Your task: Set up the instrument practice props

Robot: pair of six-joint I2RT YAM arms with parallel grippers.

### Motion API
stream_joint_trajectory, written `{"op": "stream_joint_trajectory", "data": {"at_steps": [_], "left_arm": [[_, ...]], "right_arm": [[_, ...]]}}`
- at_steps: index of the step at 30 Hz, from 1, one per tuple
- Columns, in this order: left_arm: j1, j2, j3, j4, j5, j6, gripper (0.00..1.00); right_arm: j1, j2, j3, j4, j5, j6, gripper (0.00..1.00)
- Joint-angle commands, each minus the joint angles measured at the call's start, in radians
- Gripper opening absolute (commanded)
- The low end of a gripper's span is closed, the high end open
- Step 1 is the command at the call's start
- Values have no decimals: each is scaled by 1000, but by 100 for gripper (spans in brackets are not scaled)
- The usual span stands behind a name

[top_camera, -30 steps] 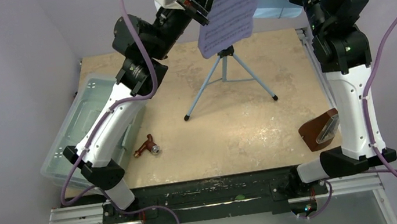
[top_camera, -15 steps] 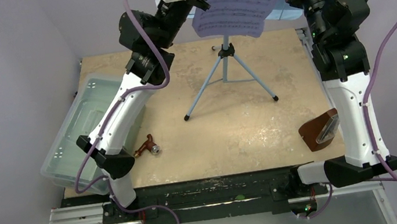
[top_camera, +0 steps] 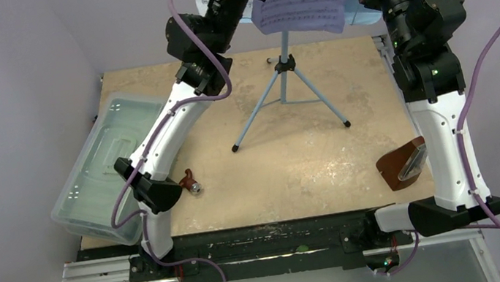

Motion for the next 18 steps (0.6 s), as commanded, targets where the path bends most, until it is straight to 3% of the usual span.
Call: {"op": "stream_joint_trajectory", "data": {"at_steps": [1,18], "left_arm": [[12,28,66,100,-66,12,0],[24,130,181,223,-61,-34,0]], "right_arm": [[2,-16,32,97,-41,-21,0],[0,-14,11,132,-97,-38,0]]}}
